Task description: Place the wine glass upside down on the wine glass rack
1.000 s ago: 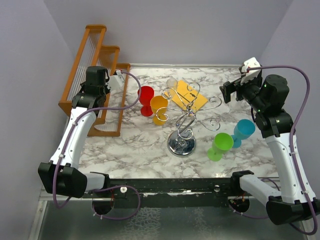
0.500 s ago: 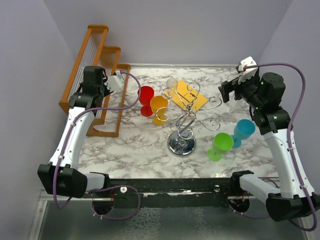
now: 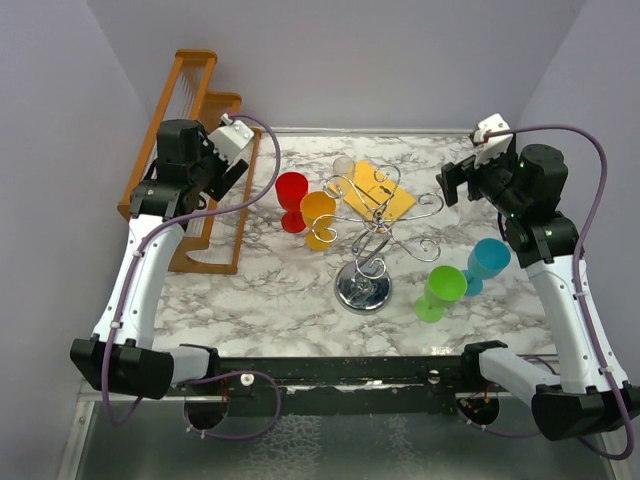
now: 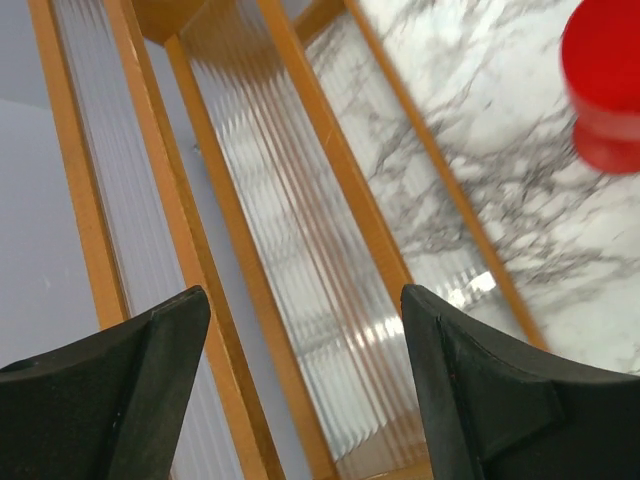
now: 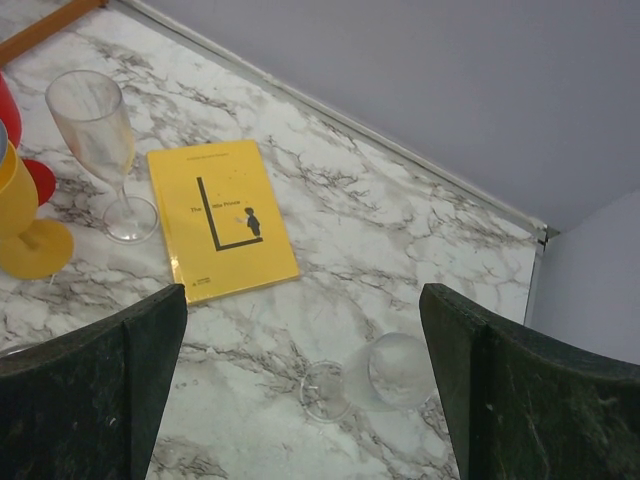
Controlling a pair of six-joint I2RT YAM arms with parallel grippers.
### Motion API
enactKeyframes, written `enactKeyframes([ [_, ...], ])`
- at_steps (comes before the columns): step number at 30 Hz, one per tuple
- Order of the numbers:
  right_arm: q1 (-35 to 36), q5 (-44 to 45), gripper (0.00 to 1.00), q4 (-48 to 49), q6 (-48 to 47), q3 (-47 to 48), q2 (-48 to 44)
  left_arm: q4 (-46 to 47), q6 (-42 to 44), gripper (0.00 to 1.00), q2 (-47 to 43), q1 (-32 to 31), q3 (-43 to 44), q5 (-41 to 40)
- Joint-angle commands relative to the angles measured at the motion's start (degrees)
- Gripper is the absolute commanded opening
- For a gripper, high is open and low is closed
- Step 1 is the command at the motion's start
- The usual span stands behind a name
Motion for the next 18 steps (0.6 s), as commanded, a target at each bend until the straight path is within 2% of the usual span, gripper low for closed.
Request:
enactKeyframes([
  [1,0.01,2.4,1.0,-0.76,-1.73,-1.13,-2.23,3.72,-11.06,0.82,-2.44,-0.26,3.5,8.52],
  [6,-1.36,5.73,1.0,-2.34,-2.93,-2.23,-3.5,7.56,-19.78,0.92,-2.86,-0.36,2.92,17.28],
  [13,-4.44,7.37,1.0,-4.68,-3.98,-3.39,-3.58,14.61,-24.42,0.93,-1.56,-1.25,0.41,23.77],
  [18,-6.82,3.79,1.0,-6.44,-4.97,-2.89,-1.94,17.79,-27.47,0.92,1.21,-2.18,-0.41,25.25],
])
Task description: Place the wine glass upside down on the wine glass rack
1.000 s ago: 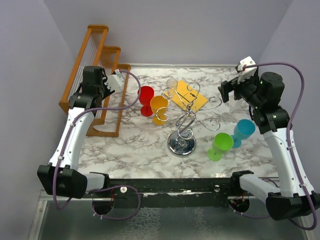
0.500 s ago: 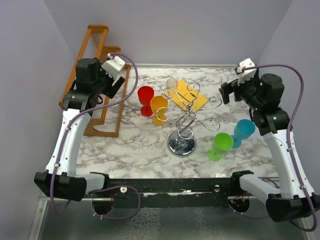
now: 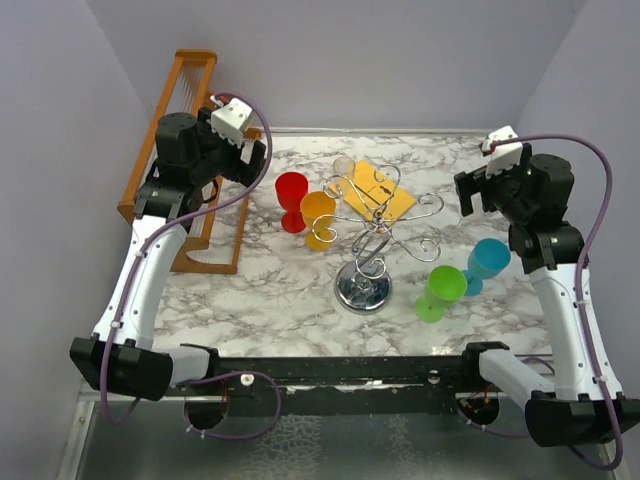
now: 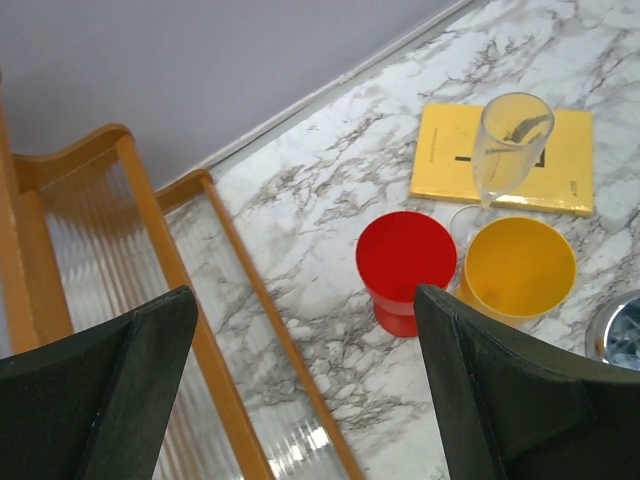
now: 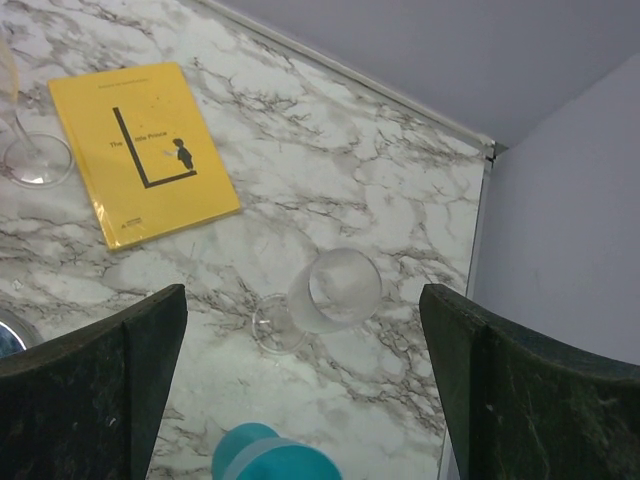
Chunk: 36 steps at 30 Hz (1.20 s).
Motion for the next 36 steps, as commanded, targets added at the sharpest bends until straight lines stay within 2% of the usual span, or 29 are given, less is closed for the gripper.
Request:
enactKeyframes([
  [1,-2.63,-3.18,1.0,-2.79,-1.59,0.53,1.19,4.14,-5.23,0.92,3.3,-0.86,0.02,4.54],
  [5,-4.69,-10.14,1.0,-6.37,-3.64,0.54,0.87,3.47,-7.64,0.92,5.19,-1.65,-0.21,6.66],
  [7,-5.18,-10.85,1.0,-8.51,-5.25,0.48,0.52,3.24,-8.34,0.92,5.96,-2.06,-0.64,7.15],
  [13,-6.14,-3.11,1.0,-12.69,-8.25,-2.41,-3.01,2.93,-9.03,0.92,6.74,-2.54,-1.51,6.76],
  [19,-10.77,2.75,0.95,-18.35,-5.22,-3.4,-7.08,1.7,-8.58,0.92,7.65,-2.51,-0.63,5.74],
  [27,-16.12,5.04,0.82,-22.83,-2.62,-7.16,-9.21,1.77,-8.43,0.92,7.09,-2.53,-0.29,5.16],
  [36,-16.67,5.75,0.62,-23.33,-2.82,-9.18,-5.93,2.42,-7.87,0.92,5.89,-2.96,-1.42,4.87],
])
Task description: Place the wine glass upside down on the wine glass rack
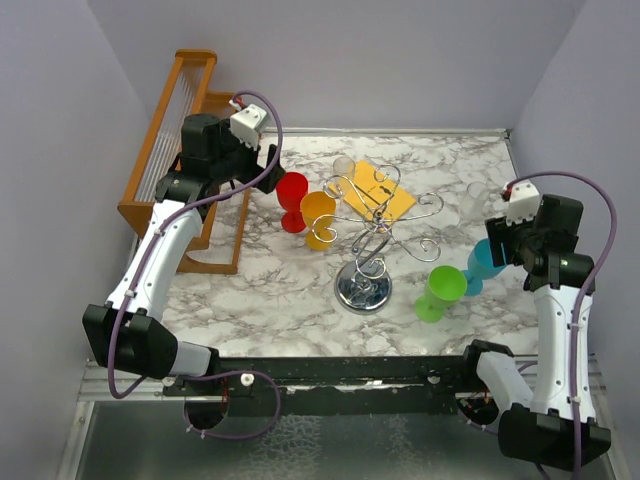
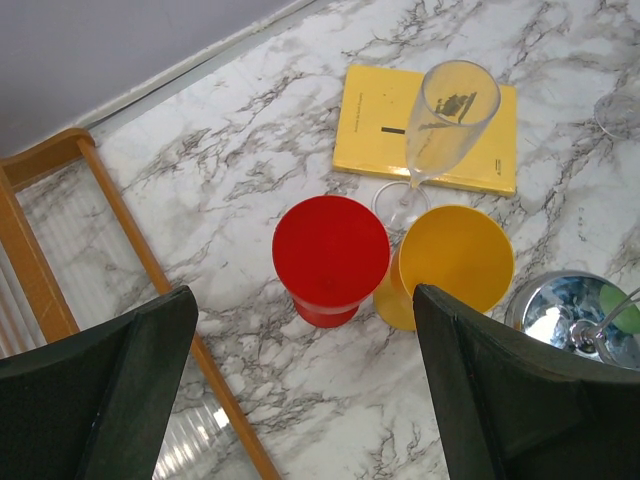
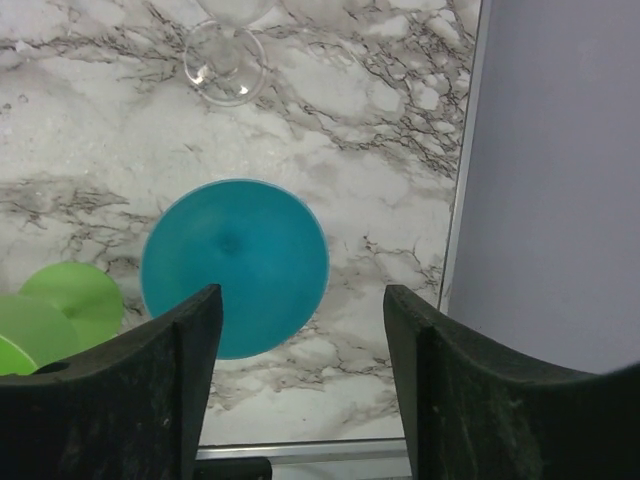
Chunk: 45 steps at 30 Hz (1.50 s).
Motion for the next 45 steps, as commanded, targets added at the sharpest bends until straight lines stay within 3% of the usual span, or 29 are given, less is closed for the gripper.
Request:
enactKeyframes([
  [1,-0.35,1.9,0.61,-0.32,0.48,-0.21,2.19,1.02,0.4,0.92,-1.63,-0.49,0.24,-0.18],
  [21,-0.35,3.13,0.32,6.1,0.01,-3.33,11.02,-1.36,1.42,0.93,2.94,-1.1,3.98,-0.74],
  [25,-0.3,2.3,0.19,6.44,-0.04,-3.59,11.46,-1.67,1.84,0.93,3.41,-1.32,4.29,-0.54],
  [28,-0.35,1.58,0.02,6.4,0.02,-2.85,11.54,-1.67,2.01,0.93,3.42,-1.37,4.28,-0.67],
  [38,-0.35,20.26,0.01,12.45,-6.1,5.31,9.22,-0.77,1.63,0.97,2.35,-1.29,4.19,-3.83],
  [45,-0.35,14.03,0.01,11.16,-4.62,24.9,15.58,-0.4,-0.33,0.99,0.57,-0.73,5.56,-5.95],
])
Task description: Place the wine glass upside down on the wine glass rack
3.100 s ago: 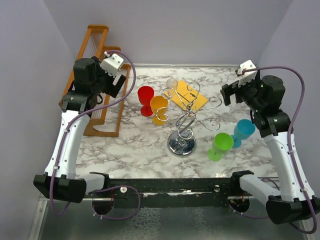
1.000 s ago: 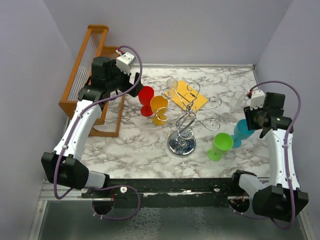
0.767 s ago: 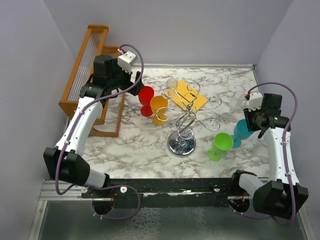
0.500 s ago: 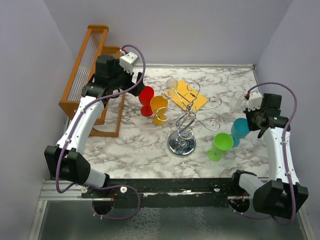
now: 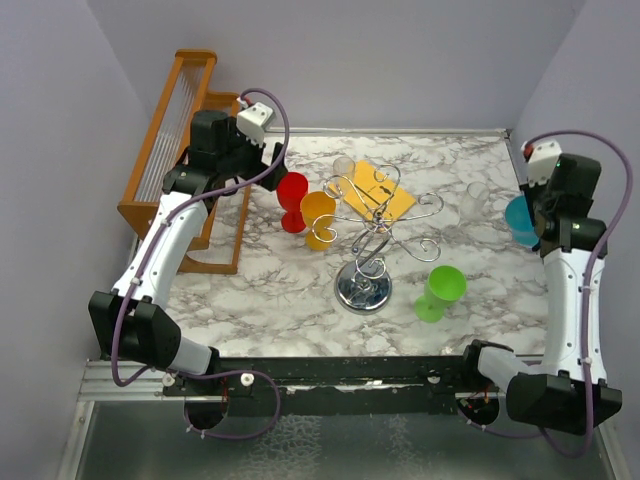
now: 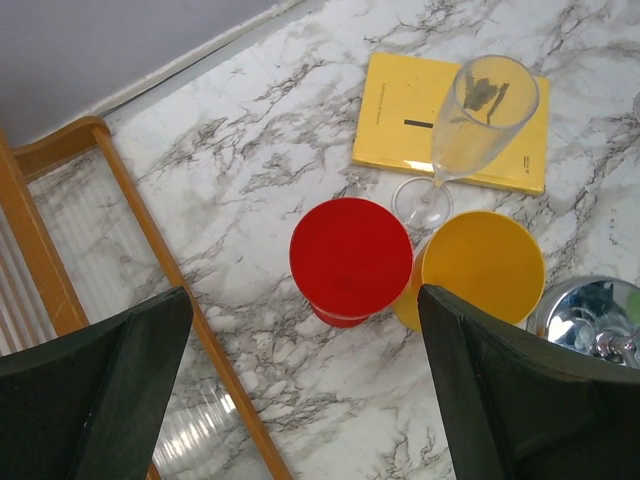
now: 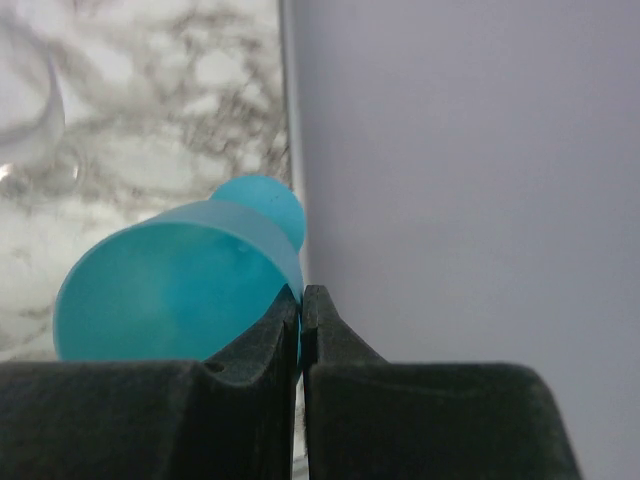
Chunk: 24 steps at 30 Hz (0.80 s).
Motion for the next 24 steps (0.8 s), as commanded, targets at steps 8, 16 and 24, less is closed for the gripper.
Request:
enactKeyframes([
  [8,-0.3,-22.65,0.01,-1.12,8.78,33.8,12.85,0.18,-4.11,0.99,-3.53,0.42,7.84,-2.44],
  [16,5.14,-41.46,0.01,4.15,19.63,41.58,18.44,3.27,-11.65,0.96,-3.3,-0.1,12.23,3.99],
  [24,18.5,-40.72,0.01,11.93,23.36,43.69,24.51,3.76,-14.78,0.95,-0.38,-4.54,18.48,4.95],
])
